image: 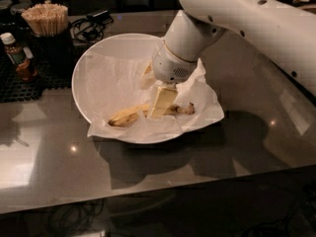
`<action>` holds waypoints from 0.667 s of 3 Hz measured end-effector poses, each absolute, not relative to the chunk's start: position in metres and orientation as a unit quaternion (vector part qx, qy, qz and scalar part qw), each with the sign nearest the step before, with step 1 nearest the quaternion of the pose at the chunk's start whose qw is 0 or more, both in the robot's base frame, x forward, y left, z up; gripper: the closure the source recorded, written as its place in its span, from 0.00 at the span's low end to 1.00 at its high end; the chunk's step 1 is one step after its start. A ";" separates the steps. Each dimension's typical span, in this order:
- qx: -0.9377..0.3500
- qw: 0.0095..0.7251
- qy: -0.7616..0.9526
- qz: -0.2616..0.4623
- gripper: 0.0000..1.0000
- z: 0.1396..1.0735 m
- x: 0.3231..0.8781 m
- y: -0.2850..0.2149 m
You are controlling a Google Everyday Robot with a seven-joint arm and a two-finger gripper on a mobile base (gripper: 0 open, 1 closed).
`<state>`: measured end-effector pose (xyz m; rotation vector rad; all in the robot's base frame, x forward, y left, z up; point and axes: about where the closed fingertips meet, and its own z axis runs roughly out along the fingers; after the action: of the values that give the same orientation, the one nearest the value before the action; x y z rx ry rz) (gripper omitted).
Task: Pick banana from white bowl
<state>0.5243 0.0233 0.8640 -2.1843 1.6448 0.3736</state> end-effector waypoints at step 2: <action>-0.789 0.179 0.575 0.123 0.42 0.888 0.499 0.031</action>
Offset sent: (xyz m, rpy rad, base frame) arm -0.0376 0.0090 0.0347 -0.0416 -0.0063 0.0370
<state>0.4985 0.0311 0.8885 -2.2296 1.6252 0.3478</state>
